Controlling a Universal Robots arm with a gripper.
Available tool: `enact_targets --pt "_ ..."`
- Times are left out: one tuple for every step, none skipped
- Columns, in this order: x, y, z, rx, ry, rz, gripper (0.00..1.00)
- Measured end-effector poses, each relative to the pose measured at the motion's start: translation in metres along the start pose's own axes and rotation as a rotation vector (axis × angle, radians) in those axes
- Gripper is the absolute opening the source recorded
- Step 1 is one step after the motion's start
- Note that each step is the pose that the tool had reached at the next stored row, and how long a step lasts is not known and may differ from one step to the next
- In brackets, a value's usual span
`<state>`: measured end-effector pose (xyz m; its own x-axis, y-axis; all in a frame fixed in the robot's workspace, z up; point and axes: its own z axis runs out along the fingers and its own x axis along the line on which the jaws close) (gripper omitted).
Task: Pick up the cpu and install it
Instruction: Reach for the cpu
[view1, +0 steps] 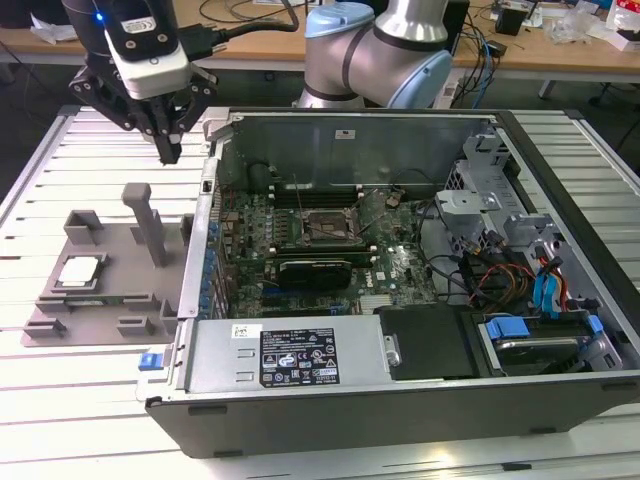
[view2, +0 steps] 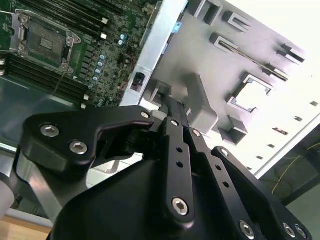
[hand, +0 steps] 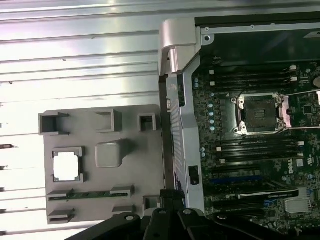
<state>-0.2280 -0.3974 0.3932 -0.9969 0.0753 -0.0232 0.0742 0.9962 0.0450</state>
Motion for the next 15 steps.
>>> enact_targets --pt "0.0013 -0.0001 0.0000 -0.0001 -0.0001 0.000 0.11" --pt "0.0028 -0.0001 0.0000 -0.0001 -0.0001 0.000 0.11" --pt "0.0038 -0.0002 0.0000 -0.0001 -0.0001 0.000 0.11" --pt "0.0058 -0.0003 0.0000 -0.0001 -0.0001 0.000 0.11" --pt "0.0081 -0.0005 0.0000 -0.0001 -0.0001 0.000 0.11" --pt "0.0104 -0.0006 0.0000 -0.0001 -0.0001 0.000 0.11" --pt "0.0126 -0.0007 0.0000 0.0000 -0.0001 0.000 0.11" --pt "0.0156 -0.0009 0.0000 -0.0001 0.0000 0.000 0.11" --pt "0.0194 -0.0012 0.0004 -0.0001 0.0000 0.000 0.11" --pt "0.0223 -0.0015 0.0009 -0.0001 0.0000 0.000 0.11" --pt "0.0253 -0.0017 0.0015 0.0000 0.0000 0.000 0.11" --pt "0.0274 -0.0019 0.0021 0.0000 0.0000 0.000 0.11" --pt "0.0290 -0.0020 0.0026 -0.0001 -0.0001 0.000 0.11" --pt "0.0307 -0.0020 0.0034 -0.0002 -0.0002 0.000 0.11" --pt "0.0327 -0.0020 0.0042 -0.0001 -0.0002 0.000 0.11"
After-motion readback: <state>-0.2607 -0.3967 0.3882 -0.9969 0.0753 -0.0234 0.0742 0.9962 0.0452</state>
